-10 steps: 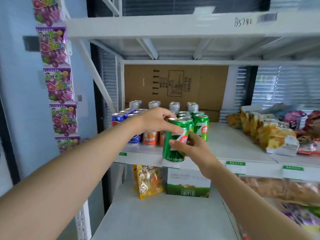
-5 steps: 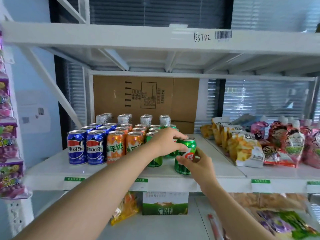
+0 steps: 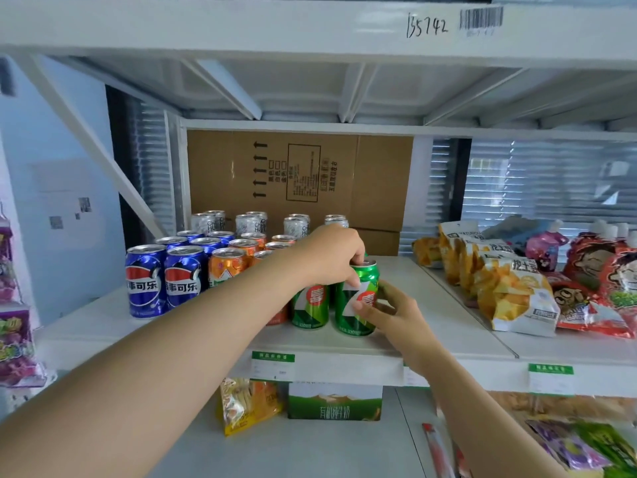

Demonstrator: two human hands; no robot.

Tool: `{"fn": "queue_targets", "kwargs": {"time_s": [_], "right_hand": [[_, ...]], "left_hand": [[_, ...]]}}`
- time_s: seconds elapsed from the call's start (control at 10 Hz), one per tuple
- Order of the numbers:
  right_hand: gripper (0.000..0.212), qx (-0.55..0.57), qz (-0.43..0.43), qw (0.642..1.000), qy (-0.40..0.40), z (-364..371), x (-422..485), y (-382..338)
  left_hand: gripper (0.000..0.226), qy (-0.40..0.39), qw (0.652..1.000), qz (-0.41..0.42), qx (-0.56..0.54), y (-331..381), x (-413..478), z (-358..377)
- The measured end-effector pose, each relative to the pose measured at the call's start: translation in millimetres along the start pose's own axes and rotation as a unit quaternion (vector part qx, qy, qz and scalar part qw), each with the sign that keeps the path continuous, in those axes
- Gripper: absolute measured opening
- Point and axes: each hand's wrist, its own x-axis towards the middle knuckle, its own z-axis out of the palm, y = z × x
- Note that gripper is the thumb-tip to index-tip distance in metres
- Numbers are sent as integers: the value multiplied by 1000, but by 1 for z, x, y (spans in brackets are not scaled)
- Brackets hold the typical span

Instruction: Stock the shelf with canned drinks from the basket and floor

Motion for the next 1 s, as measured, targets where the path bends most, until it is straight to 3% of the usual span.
{"fn": "queue_targets", "kwargs": {"time_s": [0.3,0.9,1.0], "right_hand": [[48,-6,12,999,31,4,16,16],[53,-89,7,994,69,8,17,24],[53,-44,13,996,81,9,12,17]], "left_hand": [[36,-9,999,-8,-37,-20,5,1],[38,59,993,-48,-94,-26,-11,28],[46,88,988,-54,-117,-27,-17,31]]}}
